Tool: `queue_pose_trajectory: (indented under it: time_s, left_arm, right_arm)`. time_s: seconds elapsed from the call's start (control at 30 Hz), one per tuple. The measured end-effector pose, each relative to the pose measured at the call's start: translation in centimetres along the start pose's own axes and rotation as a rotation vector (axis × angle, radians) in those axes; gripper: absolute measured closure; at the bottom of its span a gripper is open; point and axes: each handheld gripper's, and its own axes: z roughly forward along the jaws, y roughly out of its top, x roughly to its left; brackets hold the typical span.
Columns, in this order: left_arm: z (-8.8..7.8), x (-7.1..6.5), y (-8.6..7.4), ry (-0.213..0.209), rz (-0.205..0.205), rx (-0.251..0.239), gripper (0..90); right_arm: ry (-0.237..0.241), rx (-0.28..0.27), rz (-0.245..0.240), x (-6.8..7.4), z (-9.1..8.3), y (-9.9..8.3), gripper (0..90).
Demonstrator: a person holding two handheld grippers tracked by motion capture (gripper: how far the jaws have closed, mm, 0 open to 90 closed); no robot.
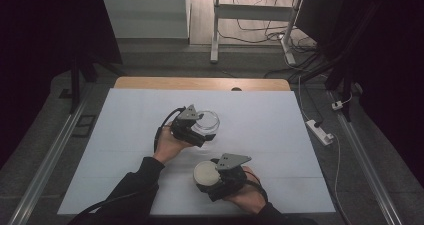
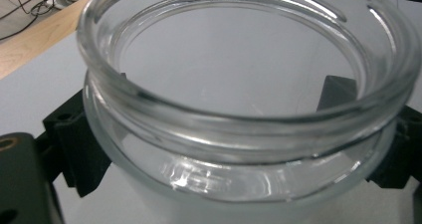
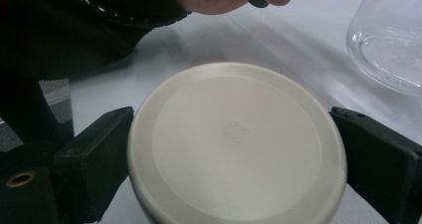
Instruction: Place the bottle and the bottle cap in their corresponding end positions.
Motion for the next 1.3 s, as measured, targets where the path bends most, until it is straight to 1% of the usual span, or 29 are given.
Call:
queue_pose_trajectory:
  time_s: [0.17,0.43,0.73,0.87,0.97,1.1,1.23,1.3]
  left_arm:
    - [0.5,0.1,-0.2,0.004,0.003,0.004,7.4]
    - [1.0,0.1,-0.6,0.003,0.006,0.007,7.4]
    - [1.7,0.0,-1.1,0.007,0.013,0.022,7.3]
    - [2.0,-0.1,-1.2,0.016,0.021,0.034,7.3]
    - [2.2,-0.2,-1.4,0.027,0.032,0.055,7.3]
    - [2.2,0.0,-1.5,0.017,0.018,0.051,7.2]
    - [2.2,0.2,-1.5,0.008,0.017,0.061,7.0]
    - [2.1,0.2,-1.7,0.007,0.020,0.066,7.0]
  right_arm:
    - [0.001,0.013,-0.001,0.0,0.8,-0.3,6.6]
    - [-0.002,0.062,-0.016,-0.1,2.3,-0.8,6.6]
    - [-0.025,0.102,-0.009,-0.8,2.9,-1.3,6.6]
    - [-0.031,0.128,-0.026,-0.9,3.2,-1.5,6.6]
    - [-0.038,0.145,-0.032,-0.8,3.4,-1.6,6.5]
    - [-0.043,0.159,-0.040,-0.9,3.5,-1.7,6.5]
    - [-0.045,0.178,-0.034,-0.9,3.7,-1.9,6.5]
    - [-0.047,0.183,-0.043,-0.9,3.8,-1.9,6.4]
